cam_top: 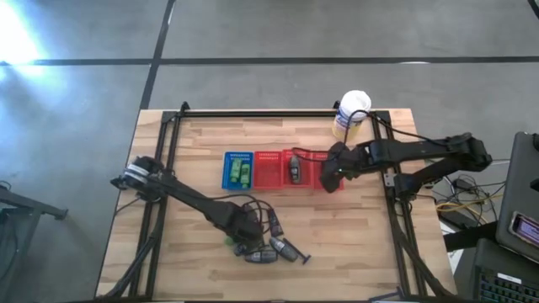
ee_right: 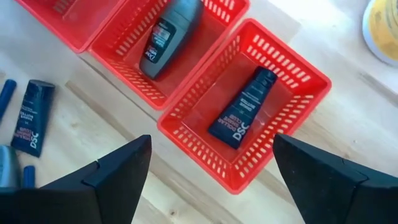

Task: Pick & Place Travel size toiletries
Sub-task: Put the green shampoo into the blue bin

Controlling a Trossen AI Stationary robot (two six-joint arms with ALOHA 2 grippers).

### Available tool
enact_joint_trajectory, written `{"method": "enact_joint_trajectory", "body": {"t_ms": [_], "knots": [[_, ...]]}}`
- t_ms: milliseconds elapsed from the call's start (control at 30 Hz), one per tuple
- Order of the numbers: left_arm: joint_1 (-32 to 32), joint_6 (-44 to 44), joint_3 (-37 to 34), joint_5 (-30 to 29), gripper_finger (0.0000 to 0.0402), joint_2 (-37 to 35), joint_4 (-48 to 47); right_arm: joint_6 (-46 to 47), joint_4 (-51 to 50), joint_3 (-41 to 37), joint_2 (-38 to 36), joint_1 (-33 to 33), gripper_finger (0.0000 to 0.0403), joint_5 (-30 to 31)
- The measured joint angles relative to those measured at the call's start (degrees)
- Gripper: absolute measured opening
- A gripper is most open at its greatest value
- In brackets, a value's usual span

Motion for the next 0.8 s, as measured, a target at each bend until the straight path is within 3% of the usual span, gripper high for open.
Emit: {"method": "enact_joint_trajectory", "body": {"t_ms": [200,333,467,533,633,700,800], "knots": [[4.17,1.75,-0.02,-1.15,0.0085,-8.63,-1.97,4.04,0.09,-0.99,-1.71,1.57,0.0328,2.72],[10.36,1.92,-0.38,-10.13,0.0085,-17.16,-2.03,6.72,0.11,-1.04,-1.25,2.44,0.0342,4.12],[20.42,2.33,-3.34,-18.62,0.0089,-23.88,-0.53,8.22,0.27,-0.93,0.30,3.01,0.0355,4.24],[26.61,4.30,-6.31,-16.81,0.0091,-26.10,3.61,8.35,0.86,-0.56,1.23,3.14,0.0359,4.30],[34.04,5.74,-12.10,-9.61,0.0092,-27.29,11.67,8.39,1.35,0.24,2.60,3.14,0.0361,4.39],[37.33,5.30,-16.04,-5.39,0.0093,-27.10,16.30,8.54,1.20,0.98,3.80,3.14,0.0359,4.86],[39.29,1.67,-20.71,-3.72,0.0100,-26.69,20.17,8.69,0.87,2.13,5.61,3.14,0.0355,4.95]]}}
